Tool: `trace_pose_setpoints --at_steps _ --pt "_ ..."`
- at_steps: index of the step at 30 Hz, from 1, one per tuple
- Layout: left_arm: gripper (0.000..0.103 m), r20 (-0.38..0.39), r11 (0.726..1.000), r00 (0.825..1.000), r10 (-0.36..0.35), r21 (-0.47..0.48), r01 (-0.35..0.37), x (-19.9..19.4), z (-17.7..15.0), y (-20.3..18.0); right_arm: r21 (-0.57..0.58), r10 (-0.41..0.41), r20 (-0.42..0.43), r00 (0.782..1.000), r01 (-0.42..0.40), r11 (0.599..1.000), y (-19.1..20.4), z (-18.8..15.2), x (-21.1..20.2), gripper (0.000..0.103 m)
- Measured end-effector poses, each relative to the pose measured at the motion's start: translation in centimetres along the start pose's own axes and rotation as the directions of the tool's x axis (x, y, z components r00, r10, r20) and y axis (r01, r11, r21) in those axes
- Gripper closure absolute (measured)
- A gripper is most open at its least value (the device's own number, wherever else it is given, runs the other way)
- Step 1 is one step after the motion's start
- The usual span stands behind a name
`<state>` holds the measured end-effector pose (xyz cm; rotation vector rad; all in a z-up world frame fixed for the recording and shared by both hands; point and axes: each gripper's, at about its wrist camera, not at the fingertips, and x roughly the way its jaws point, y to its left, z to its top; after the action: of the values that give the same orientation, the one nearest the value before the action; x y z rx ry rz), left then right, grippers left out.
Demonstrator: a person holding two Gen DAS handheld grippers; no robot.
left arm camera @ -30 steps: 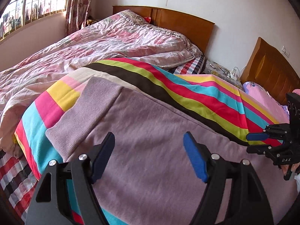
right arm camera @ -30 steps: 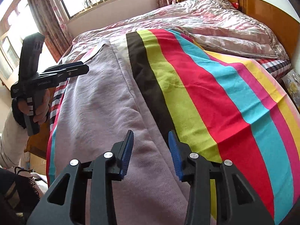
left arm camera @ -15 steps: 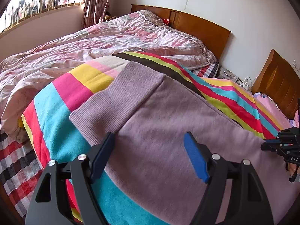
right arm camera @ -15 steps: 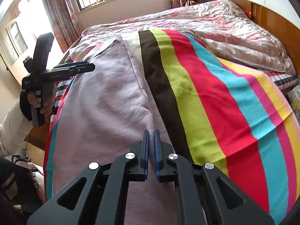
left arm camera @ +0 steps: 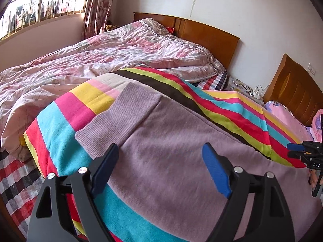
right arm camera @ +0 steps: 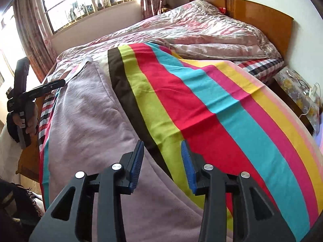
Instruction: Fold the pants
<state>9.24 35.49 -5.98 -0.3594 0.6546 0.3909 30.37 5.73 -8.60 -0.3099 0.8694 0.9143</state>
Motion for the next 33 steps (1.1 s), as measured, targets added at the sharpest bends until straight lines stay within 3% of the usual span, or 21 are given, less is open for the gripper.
trace_pose_setpoints --at_steps 2,5,9,10,14,18,21,22,24,26,27,31,33 --pt "0.017 -0.011 0.998 0.999 -0.049 0.05 0.049 0.1 0.1 -1.8 -0.004 0.006 -0.02 1.0 -0.006 1.0 0.0 -1.6 -1.0 0.065" --pt "0.016 -0.057 0.989 0.997 -0.043 0.14 0.051 1.8 -0.4 -4.6 -0.051 -0.012 -0.082 0.997 0.008 0.999 0.8 -3.6 -0.5 0.065" --pt "0.016 -0.128 0.989 0.991 -0.027 0.138 0.045 4.6 -1.9 -5.2 -0.045 -0.039 -0.106 0.994 0.034 0.998 0.6 -4.4 0.9 0.066" --pt "0.016 -0.123 0.988 0.992 -0.019 0.153 0.037 4.7 -2.1 -5.3 -0.047 -0.044 -0.105 0.994 0.039 0.998 0.6 -4.4 1.2 0.067" --pt "0.016 -0.121 0.984 0.993 -0.013 0.175 0.034 4.8 -2.6 -5.2 -0.115 -0.072 -0.083 0.994 0.062 0.991 1.8 -4.1 0.9 0.098" --pt "0.015 -0.12 0.986 0.993 -0.008 0.166 0.028 4.9 -2.4 -5.0 -0.123 -0.129 -0.027 0.991 0.125 0.985 2.2 -3.4 -0.4 0.1" --pt "0.012 -0.111 0.984 0.994 0.005 0.177 0.015 5.1 -2.6 -5.2 -0.084 -0.169 -0.046 0.985 0.165 0.983 1.5 -3.5 0.4 0.099" --pt "0.011 -0.109 0.983 0.994 0.015 0.185 0.006 5.2 -2.6 -5.4 -0.075 -0.194 -0.061 0.979 0.19 0.979 1.3 -3.7 0.9 0.098" --pt "0.011 -0.116 0.982 0.993 0.029 0.187 -0.007 5.0 -2.5 -5.6 -0.025 -0.202 -0.07 0.977 0.2 0.979 0.9 -4.3 0.9 0.085" --pt "0.011 -0.116 0.988 0.993 0.017 0.154 0.002 3.9 -2.0 -5.7 0.069 -0.198 -0.027 0.98 0.199 0.977 0.4 -5.1 -0.6 0.044" --pt "0.011 -0.102 0.99 0.995 -0.012 0.139 0.026 3.0 -1.7 -5.9 0.12 -0.199 -0.001 0.98 0.197 0.973 0.2 -5.7 -1.7 0.038" --pt "0.011 -0.077 0.968 0.99 -0.118 0.213 0.132 0.5 -1.1 -9.6 0.282 -0.274 0.018 0.962 0.258 0.924 -0.8 -9.3 -5.3 0.038" --pt "0.01 -0.102 0.945 0.988 -0.117 0.294 0.143 1.2 -1.6 -11.9 0.354 -0.291 -0.004 0.957 0.274 0.894 -1.9 -11.2 -6.4 0.038"
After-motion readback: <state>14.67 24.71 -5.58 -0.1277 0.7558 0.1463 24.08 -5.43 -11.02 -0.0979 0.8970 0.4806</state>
